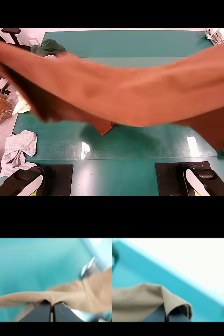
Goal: Fold the shirts.
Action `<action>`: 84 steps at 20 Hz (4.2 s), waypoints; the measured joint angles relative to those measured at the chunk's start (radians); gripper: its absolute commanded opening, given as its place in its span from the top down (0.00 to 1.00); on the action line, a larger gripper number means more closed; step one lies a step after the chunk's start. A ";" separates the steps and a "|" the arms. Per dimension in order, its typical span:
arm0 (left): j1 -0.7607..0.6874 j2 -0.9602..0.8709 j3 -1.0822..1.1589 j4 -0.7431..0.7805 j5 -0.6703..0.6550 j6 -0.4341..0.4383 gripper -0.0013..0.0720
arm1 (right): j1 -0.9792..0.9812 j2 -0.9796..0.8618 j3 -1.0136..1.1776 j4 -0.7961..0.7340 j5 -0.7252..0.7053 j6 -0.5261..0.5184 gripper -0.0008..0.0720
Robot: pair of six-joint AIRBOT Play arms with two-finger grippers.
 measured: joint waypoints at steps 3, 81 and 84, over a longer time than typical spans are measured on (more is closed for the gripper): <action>0.000 -0.023 0.021 0.123 0.112 0.035 0.95 | 0.055 -0.150 0.184 -0.176 0.039 0.146 0.96; -0.048 -0.761 -0.513 0.253 0.323 0.356 0.63 | -0.203 -0.774 -0.912 0.206 -0.425 0.016 0.96; -0.048 -0.761 -0.513 0.256 0.312 0.356 0.63 | -0.198 -0.690 -0.912 0.204 -0.389 -0.014 0.96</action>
